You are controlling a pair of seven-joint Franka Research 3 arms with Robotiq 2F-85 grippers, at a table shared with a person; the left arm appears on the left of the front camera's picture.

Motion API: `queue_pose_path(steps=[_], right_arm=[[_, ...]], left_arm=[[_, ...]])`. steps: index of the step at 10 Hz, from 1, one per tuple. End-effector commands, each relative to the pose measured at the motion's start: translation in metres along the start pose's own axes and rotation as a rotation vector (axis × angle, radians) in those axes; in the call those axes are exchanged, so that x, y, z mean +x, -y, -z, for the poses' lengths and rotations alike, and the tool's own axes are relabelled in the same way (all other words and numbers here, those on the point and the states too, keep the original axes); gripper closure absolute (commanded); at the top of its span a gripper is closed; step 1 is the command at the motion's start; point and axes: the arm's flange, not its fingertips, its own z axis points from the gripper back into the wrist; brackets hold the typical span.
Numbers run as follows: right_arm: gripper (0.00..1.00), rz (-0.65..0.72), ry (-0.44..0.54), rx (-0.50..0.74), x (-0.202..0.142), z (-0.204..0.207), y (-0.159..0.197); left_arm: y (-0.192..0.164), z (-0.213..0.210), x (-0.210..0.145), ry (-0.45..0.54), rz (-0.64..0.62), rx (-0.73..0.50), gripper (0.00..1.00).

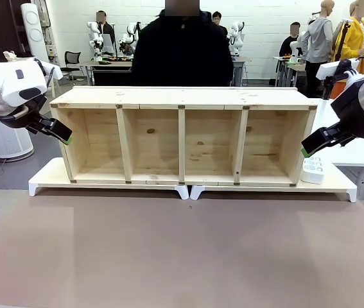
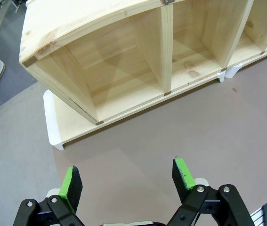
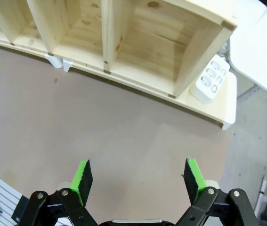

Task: Perform cable management.
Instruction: When the cord part of the Power Cable appears at the lower middle area of the table and stops, grasp the cord part of the Power Cable.

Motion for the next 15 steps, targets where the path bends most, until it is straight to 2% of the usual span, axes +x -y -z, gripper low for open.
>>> queue_pose_path(steps=[1, 15], right_arm=[[0.00, 0.001, 0.009, -0.002, 0.0009, -0.0006, 0.0005], [0.00, 0.001, 0.009, -0.002, 0.0009, -0.0006, 0.0005]], left_arm=[[0.0009, 0.0004, 0.0002, -0.001, 0.003, 0.003, 0.00], [0.0009, 0.0004, 0.0002, -0.001, 0.003, 0.003, 0.00]])
